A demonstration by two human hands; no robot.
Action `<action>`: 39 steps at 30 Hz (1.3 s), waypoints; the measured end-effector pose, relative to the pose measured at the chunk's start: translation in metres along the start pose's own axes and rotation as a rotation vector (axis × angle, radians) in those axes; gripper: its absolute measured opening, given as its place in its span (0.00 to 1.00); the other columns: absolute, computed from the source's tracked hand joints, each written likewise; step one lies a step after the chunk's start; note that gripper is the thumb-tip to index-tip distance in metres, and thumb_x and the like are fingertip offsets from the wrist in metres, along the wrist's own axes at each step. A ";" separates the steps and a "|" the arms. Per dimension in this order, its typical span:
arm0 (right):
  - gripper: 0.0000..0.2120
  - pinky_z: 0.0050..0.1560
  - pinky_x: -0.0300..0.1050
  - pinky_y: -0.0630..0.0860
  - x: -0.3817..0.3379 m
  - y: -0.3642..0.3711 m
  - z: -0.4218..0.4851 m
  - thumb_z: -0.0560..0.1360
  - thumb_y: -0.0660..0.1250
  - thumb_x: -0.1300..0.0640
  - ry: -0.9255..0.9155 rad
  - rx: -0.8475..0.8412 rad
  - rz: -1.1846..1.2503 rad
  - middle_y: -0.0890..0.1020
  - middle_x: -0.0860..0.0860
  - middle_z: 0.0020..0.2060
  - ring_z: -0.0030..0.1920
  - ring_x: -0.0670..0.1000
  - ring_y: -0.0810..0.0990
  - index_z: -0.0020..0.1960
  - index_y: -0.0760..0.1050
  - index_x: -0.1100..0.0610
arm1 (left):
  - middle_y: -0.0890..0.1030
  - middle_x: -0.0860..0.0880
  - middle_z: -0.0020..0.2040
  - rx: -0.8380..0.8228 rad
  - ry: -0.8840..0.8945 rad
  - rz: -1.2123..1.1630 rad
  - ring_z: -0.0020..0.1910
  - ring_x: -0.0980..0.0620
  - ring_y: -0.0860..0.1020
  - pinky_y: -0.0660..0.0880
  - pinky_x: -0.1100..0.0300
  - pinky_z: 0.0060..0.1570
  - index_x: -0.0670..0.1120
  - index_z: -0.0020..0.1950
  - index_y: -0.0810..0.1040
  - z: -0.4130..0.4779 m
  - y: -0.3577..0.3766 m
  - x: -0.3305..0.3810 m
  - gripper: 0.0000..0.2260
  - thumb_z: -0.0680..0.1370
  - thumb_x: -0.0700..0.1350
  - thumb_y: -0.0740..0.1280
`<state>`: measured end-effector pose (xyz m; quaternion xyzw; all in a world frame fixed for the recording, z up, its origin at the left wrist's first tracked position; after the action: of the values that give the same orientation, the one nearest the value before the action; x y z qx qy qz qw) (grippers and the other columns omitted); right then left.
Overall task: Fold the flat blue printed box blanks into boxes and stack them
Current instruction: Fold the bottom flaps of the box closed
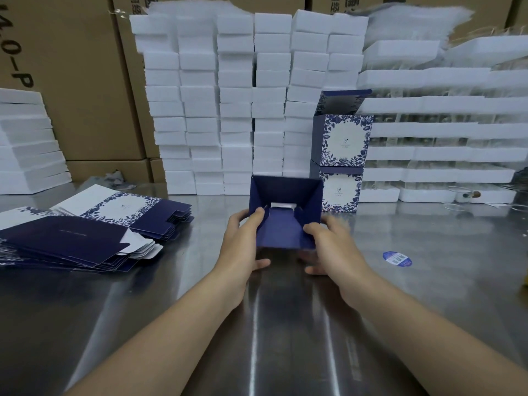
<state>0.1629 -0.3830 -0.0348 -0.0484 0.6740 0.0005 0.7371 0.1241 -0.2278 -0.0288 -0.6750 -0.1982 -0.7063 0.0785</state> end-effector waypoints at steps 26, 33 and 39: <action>0.06 0.45 0.50 0.72 0.000 -0.008 0.003 0.83 0.63 0.47 -0.314 0.126 -0.383 0.82 0.45 0.44 0.46 0.52 0.79 0.52 0.71 0.49 | 0.83 0.55 0.52 0.117 0.225 0.387 0.48 0.59 0.80 0.72 0.62 0.40 0.53 0.57 0.79 0.001 -0.007 -0.004 0.12 0.82 0.60 0.66; 0.12 0.52 0.50 0.77 0.000 -0.010 0.003 0.81 0.64 0.40 -0.331 0.108 -0.434 0.83 0.41 0.50 0.51 0.47 0.82 0.57 0.75 0.47 | 0.85 0.55 0.55 0.058 0.214 0.378 0.51 0.56 0.83 0.74 0.60 0.43 0.53 0.61 0.80 0.004 -0.009 -0.004 0.16 0.82 0.62 0.67; 0.22 0.51 0.45 0.77 -0.003 -0.010 -0.002 0.75 0.62 0.27 -0.326 0.074 -0.400 0.82 0.38 0.52 0.53 0.42 0.82 0.55 0.76 0.44 | 0.87 0.53 0.55 -0.007 0.113 0.229 0.54 0.53 0.85 0.76 0.59 0.47 0.51 0.60 0.81 0.002 -0.007 -0.002 0.18 0.79 0.62 0.71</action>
<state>0.1614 -0.3934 -0.0317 -0.1528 0.5228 -0.1620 0.8229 0.1231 -0.2214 -0.0319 -0.6527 -0.1128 -0.7303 0.1672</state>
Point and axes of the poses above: each hand's wrist, its own z-axis towards the middle knuckle, its own y-axis out of the palm, x = y × z, the point moved 1 cm from there along z, towards the middle knuckle
